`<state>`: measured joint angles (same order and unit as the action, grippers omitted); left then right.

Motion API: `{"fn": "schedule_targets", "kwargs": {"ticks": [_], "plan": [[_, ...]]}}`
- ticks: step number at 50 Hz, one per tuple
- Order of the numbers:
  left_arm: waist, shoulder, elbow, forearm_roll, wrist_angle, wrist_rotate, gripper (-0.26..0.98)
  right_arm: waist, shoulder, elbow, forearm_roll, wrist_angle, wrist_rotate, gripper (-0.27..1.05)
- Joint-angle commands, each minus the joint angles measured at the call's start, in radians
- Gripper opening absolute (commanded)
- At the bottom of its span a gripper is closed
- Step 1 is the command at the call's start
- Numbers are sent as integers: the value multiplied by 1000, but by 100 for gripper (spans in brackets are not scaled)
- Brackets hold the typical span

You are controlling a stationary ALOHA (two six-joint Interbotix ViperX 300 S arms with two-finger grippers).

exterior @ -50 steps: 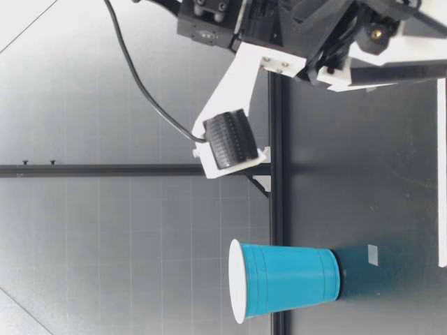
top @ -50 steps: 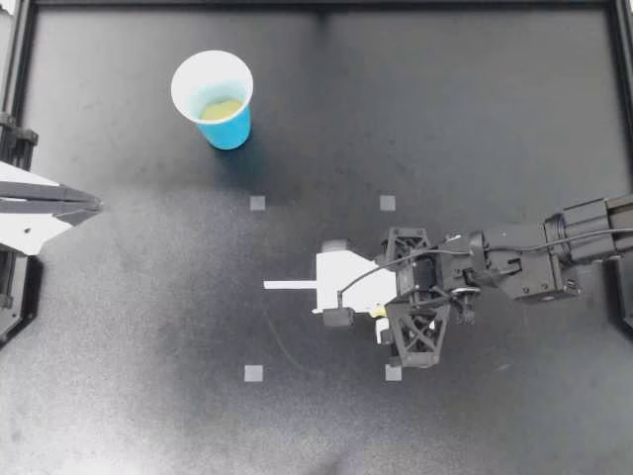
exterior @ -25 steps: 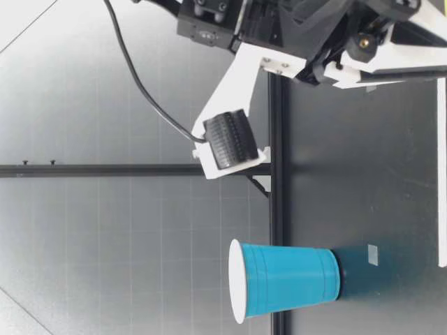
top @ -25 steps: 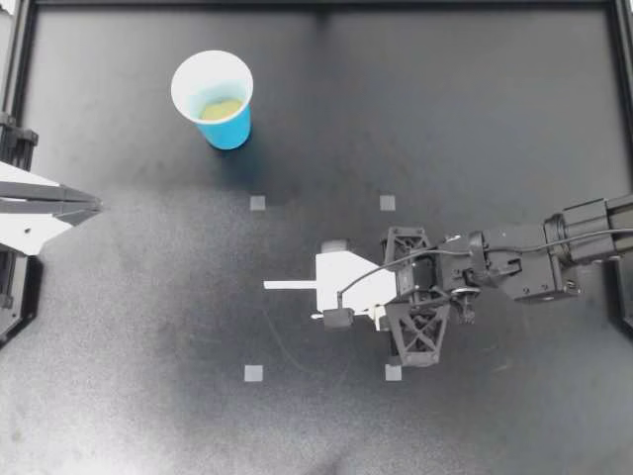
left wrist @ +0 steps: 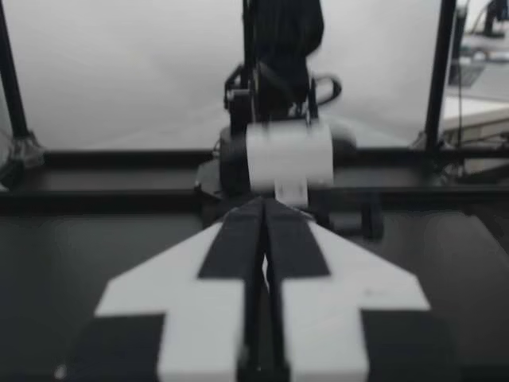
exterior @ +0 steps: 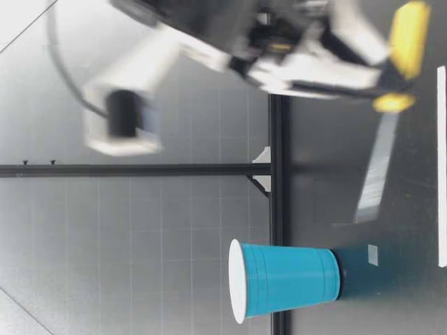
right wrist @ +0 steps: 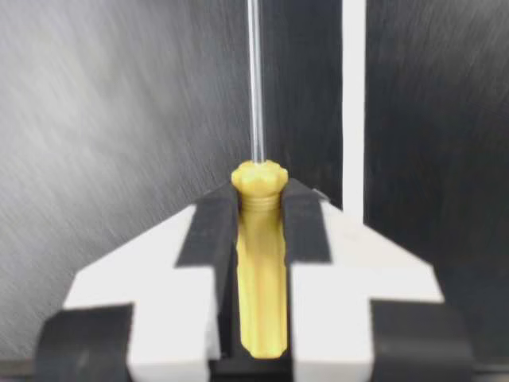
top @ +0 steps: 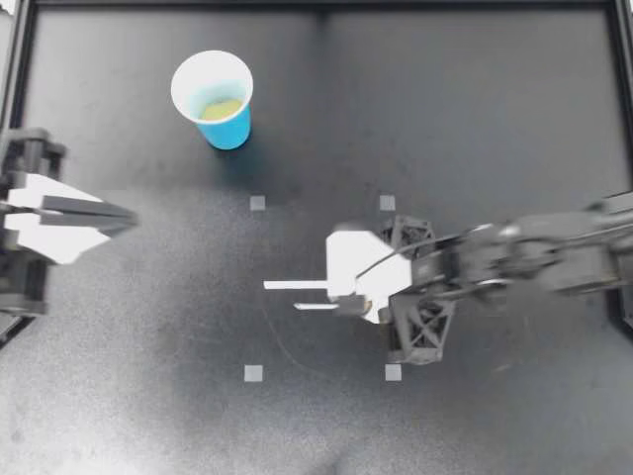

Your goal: Pick up the screwdriver with the right arm, hand it over to the left arm then place it into the cup.

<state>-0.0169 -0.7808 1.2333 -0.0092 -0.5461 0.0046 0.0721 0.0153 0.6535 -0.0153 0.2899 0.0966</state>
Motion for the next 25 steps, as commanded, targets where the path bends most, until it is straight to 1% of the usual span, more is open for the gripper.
{"fn": "schedule_targets", "kwargs": {"ticks": [1,6,11,14,17,25], "plan": [[2,48,-21,-11,-44,2,9,-9,-92,58,3,-172,26,6],[2,92,-23,-15,-83,2,12,-12,-144,144,3,-374,61,6],[2,135,-35,-20,-112,-3,21,-12,-179,218,3,-560,83,6],[2,164,-51,-20,-124,-6,28,-12,-192,250,5,-663,81,6],[2,199,-72,-20,-129,-6,39,-17,-193,278,5,-772,77,6],[2,293,-132,-20,-133,-8,64,-44,-173,293,5,-948,74,6]]}}
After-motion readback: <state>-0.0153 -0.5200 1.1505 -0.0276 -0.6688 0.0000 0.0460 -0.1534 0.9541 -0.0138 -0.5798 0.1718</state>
